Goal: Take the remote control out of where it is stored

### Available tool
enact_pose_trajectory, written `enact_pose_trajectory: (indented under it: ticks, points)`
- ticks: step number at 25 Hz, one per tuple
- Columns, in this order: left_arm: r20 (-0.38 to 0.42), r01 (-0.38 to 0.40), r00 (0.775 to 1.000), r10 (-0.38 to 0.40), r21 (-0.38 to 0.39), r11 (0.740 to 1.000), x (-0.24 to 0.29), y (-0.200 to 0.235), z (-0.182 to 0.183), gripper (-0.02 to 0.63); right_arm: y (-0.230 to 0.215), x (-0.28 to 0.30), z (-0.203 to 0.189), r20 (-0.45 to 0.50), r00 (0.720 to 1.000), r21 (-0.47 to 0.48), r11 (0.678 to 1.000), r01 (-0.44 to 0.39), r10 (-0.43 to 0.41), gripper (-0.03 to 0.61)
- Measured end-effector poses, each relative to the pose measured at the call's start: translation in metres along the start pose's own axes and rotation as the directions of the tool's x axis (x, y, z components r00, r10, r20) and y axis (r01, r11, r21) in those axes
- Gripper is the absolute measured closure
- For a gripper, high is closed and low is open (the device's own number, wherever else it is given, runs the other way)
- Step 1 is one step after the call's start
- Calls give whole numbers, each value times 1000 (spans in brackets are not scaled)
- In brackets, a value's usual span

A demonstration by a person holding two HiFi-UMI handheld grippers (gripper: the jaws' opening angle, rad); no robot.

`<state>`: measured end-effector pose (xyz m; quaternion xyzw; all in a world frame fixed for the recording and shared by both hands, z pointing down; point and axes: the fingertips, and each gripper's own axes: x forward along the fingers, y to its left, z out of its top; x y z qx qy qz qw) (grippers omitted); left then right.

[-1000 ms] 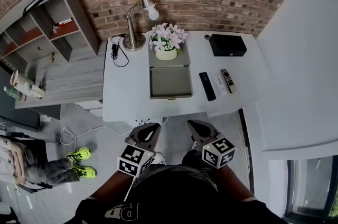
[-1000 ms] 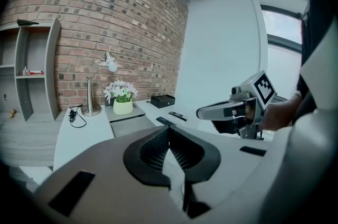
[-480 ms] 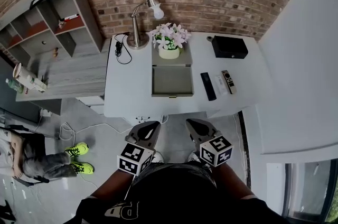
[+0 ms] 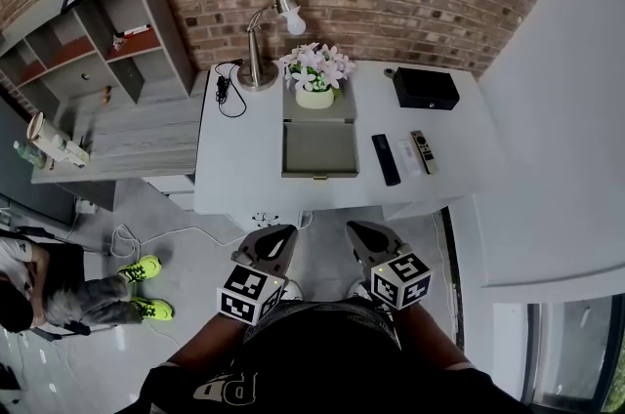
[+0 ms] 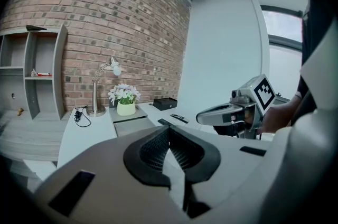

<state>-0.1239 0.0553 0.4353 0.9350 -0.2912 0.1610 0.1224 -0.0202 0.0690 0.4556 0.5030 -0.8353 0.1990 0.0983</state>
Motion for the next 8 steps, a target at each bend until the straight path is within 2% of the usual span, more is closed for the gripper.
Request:
enact_pose_trajectory:
  ticks: [8]
  points:
    - [2,6,1000,-6,7,1000,-2,-2,1,607,1,-2,-1,5,1000,2,1000,10,-10,574]
